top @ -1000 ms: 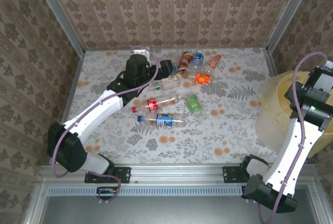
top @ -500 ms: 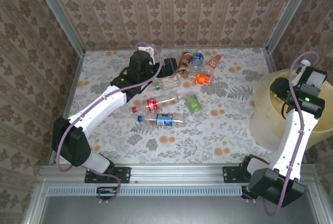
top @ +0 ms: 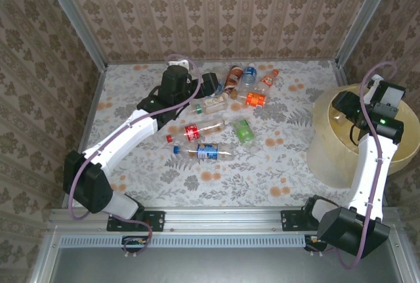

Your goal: Put the plastic bottles in the bin

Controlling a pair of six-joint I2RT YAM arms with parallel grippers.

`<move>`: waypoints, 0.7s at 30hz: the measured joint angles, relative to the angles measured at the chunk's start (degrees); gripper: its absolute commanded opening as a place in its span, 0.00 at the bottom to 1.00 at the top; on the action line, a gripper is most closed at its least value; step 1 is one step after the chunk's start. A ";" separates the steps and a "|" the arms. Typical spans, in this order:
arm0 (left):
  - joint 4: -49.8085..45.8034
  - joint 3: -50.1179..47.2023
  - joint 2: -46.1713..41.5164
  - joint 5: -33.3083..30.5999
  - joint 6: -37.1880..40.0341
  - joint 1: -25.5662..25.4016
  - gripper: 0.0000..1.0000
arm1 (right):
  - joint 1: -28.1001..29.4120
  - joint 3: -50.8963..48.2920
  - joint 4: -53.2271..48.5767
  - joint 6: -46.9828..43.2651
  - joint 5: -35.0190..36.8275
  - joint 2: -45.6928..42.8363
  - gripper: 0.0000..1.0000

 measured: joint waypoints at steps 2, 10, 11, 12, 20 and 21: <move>-0.20 0.00 0.00 -0.55 -0.17 0.00 1.00 | 0.00 -0.02 0.04 0.02 0.07 -0.07 0.76; -2.10 -0.09 0.00 -2.69 -0.68 0.63 1.00 | 0.00 -2.05 2.47 0.39 0.44 -2.25 0.76; -2.49 -0.11 0.00 -2.99 -0.85 0.66 1.00 | 0.00 -2.23 2.86 0.44 0.46 -2.40 0.77; -2.86 -0.11 0.00 -3.28 -1.09 0.79 1.00 | 0.00 -2.32 3.08 0.48 0.46 -2.51 0.77; -10.91 -0.09 0.00 -8.68 -5.92 2.89 1.00 | 0.39 -2.64 3.65 2.97 4.98 -7.21 0.88; -12.59 -0.09 0.00 -9.22 -7.08 3.48 1.00 | 0.68 -2.62 3.82 3.23 5.68 -8.48 0.89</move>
